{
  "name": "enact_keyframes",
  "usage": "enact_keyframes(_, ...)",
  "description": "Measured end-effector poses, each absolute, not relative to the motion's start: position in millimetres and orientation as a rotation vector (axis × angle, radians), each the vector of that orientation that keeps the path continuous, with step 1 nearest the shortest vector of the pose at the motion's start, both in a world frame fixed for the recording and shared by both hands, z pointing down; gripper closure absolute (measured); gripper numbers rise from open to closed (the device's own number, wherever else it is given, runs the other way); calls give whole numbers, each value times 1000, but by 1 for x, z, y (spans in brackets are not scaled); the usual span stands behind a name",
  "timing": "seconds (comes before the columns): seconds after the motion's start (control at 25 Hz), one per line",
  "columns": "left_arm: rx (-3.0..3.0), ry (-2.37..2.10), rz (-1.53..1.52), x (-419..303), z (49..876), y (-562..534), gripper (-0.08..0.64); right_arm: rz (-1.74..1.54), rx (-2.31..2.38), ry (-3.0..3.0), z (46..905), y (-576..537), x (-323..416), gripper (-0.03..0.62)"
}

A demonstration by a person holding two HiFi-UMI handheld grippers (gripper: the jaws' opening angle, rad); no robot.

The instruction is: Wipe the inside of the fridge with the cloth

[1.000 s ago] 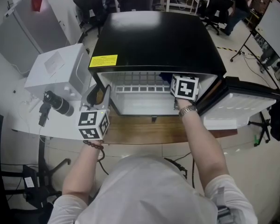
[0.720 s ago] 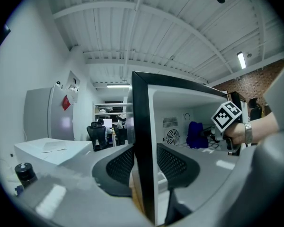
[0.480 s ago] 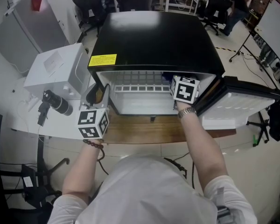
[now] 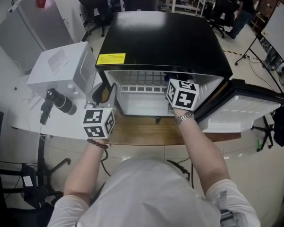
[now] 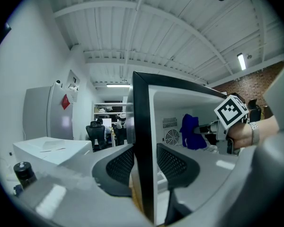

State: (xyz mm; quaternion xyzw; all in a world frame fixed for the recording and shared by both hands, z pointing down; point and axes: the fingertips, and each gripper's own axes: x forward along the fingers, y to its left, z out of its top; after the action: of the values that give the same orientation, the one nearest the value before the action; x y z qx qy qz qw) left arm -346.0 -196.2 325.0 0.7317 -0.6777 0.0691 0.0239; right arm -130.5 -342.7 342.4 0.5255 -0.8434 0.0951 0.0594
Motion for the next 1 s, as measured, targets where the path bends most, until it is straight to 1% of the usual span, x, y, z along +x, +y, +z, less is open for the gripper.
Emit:
enact_keyframes(0.32,2283,-2081,214,-342,325,-197,413,313,1325,-2719,331,-303,-220,534)
enact_keyframes(0.52,2295,-2072,222,-345,324,-197,414,365,1194,-2771,332,-281,-264,535)
enact_keyframes(0.8,2307,-2068,230,-344,325,-197,414,412,1078,-2719,368,-263,-298,535)
enact_keyframes(1.0,2312,-2068,233,-345,323,-196,414,387,1081,-2637,390,-265,-298,535)
